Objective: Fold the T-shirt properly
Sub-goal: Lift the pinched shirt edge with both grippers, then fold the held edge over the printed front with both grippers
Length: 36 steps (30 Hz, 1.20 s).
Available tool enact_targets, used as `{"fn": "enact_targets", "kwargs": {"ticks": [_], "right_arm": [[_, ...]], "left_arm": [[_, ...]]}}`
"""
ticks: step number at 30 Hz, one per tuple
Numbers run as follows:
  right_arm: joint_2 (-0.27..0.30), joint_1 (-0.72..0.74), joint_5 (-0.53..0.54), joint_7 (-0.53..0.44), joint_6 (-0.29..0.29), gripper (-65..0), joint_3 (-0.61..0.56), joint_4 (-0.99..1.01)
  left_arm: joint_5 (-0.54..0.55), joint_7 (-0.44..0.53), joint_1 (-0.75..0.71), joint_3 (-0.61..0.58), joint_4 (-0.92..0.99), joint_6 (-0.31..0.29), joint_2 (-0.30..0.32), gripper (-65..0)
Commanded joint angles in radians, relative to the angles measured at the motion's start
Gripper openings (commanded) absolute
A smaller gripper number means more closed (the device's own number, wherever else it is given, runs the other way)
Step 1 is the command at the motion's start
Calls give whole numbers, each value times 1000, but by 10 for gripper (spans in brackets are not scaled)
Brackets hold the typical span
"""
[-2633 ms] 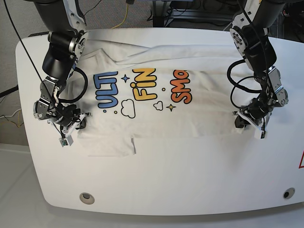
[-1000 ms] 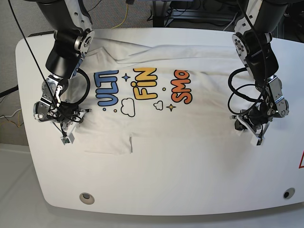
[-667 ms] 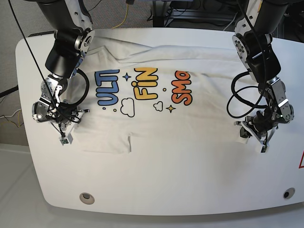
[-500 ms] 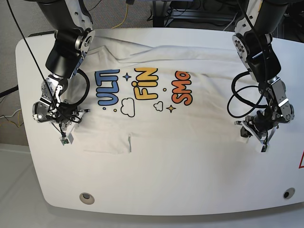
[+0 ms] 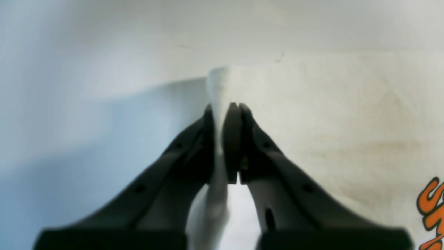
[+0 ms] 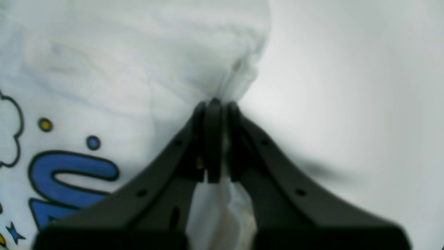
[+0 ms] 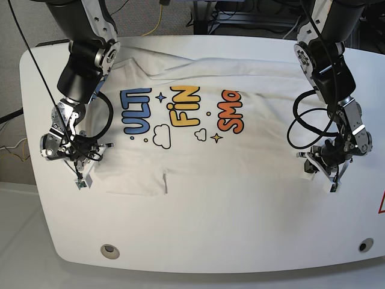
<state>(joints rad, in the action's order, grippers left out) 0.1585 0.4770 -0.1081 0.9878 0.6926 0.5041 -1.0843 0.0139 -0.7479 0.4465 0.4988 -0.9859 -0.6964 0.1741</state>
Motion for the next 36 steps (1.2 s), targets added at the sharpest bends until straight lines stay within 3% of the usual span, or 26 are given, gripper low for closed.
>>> {"fn": "enact_targets", "kwargs": {"ticks": [1,22,27,36], "right_arm": [[11,50,5,-16,6,-650,0,-18],[11,95,0,-16,6,-650,-3,-15],[11,111,5,-14,-21,-650,-5,-18],[13,121,5,62,-17,-650,-2,-79]], "left_arm": [[14,18,33,-25,-20,-2,11,-628],[8,18,128,-33,-17,-2,14,-628],[8,18,139,-33,-17,-2,17,-628],[11,-28,131,-27,-18,-2,32,-628]]}}
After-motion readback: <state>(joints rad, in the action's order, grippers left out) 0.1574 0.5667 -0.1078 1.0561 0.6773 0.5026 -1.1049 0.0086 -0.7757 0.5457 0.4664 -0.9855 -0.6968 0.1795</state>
